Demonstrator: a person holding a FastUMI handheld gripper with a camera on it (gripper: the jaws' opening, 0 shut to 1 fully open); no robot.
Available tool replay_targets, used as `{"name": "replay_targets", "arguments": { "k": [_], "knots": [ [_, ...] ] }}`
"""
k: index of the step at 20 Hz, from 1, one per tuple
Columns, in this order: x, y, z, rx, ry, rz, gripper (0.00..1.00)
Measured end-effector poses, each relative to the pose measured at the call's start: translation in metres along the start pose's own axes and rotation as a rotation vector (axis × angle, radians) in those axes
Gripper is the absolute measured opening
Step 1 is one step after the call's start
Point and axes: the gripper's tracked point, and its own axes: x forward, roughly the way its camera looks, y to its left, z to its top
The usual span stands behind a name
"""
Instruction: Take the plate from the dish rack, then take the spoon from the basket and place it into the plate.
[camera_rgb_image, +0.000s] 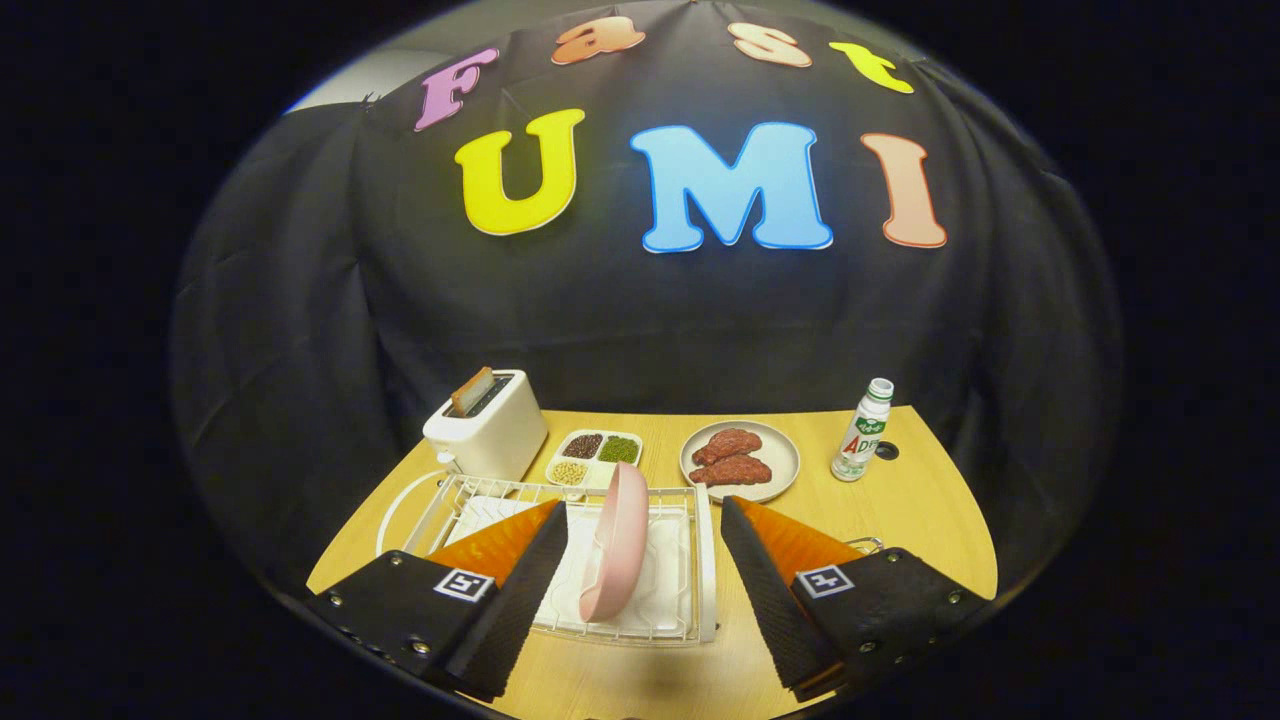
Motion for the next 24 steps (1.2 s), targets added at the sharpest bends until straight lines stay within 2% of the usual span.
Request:
{"name": "replay_targets", "arguments": {
  "k": [3,5,7,10,11,14,15,16,17,18,19,24],
  "knots": [
    [0.024,0.000,-0.018,-0.027,0.087,-0.057,0.94],
    [0.036,-0.008,-0.029,-0.044,0.131,-0.137,0.89],
    [0.047,-0.007,-0.033,-0.021,0.147,-0.173,0.85],
    [0.056,-0.011,-0.036,-0.045,0.176,-0.244,0.85],
    [0.061,-0.012,-0.039,-0.057,0.185,-0.261,0.76],
    [0.070,-0.015,-0.051,-0.090,0.227,-0.291,0.67],
    [0.073,-0.013,-0.057,-0.087,0.242,-0.286,0.54],
    [0.073,-0.014,-0.058,-0.092,0.251,-0.310,0.47],
    [0.071,-0.013,-0.056,-0.109,0.251,-0.326,0.33],
    [0.072,-0.019,-0.056,-0.142,0.249,-0.381,0.19],
    [0.070,-0.018,-0.056,-0.148,0.253,-0.403,0.08],
    [0.060,-0.010,-0.038,-0.216,0.229,-0.498,0.08]
  ]
}}
